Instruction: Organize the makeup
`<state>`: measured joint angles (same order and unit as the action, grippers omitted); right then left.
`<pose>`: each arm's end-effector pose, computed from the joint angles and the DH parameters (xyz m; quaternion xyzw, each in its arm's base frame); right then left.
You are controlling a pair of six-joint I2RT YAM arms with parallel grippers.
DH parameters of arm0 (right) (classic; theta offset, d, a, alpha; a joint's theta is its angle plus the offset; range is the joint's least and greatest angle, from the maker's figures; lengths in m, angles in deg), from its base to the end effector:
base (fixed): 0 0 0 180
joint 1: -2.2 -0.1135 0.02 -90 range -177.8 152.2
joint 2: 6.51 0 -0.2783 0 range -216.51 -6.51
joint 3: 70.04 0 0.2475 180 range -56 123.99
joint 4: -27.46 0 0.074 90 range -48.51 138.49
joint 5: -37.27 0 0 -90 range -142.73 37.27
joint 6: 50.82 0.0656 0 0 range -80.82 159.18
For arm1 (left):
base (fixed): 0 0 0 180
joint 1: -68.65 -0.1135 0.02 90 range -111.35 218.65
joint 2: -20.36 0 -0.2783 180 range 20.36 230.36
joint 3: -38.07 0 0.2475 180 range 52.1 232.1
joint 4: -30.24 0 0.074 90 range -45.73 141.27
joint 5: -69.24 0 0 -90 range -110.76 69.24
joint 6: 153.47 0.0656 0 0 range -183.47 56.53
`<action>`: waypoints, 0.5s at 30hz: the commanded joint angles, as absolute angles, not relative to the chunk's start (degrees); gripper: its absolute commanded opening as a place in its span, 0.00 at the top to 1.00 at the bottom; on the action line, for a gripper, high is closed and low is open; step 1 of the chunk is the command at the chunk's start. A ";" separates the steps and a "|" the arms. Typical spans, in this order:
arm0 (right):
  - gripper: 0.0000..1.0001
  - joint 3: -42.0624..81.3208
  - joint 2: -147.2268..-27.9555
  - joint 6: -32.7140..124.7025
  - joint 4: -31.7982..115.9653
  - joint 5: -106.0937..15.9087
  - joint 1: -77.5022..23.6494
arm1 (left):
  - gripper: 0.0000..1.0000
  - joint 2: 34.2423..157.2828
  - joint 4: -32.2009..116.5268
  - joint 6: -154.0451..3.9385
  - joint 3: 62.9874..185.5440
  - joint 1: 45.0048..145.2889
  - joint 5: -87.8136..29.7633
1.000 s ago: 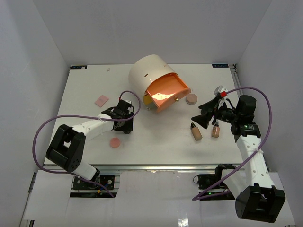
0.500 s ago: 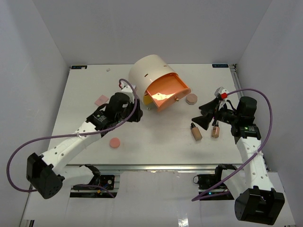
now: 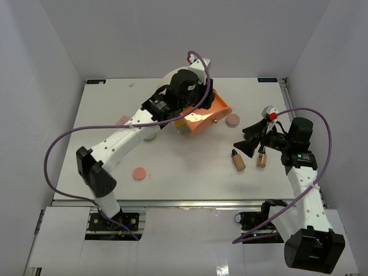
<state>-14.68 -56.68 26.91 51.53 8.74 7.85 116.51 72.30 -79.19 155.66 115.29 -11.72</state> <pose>0.1927 0.0389 0.3155 -0.3371 0.6809 0.3328 0.5585 0.2890 -0.2911 0.4318 0.1753 0.8020 -0.2383 0.5190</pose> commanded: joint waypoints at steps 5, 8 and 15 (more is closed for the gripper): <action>0.10 -15.41 -55.28 26.71 49.30 9.70 8.89 | 0.95 129.66 79.13 -74.50 171.30 115.48 -5.97; 0.10 -15.43 -55.20 26.84 49.22 9.84 8.97 | 0.88 132.07 80.33 -73.54 172.75 115.46 -4.58; 0.10 -15.49 -55.20 26.87 49.15 9.74 9.14 | 0.58 133.73 81.53 -73.49 172.95 115.41 -5.03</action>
<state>-15.23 -55.87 26.93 51.33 8.78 8.64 135.38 81.07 -74.20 170.13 115.34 -6.19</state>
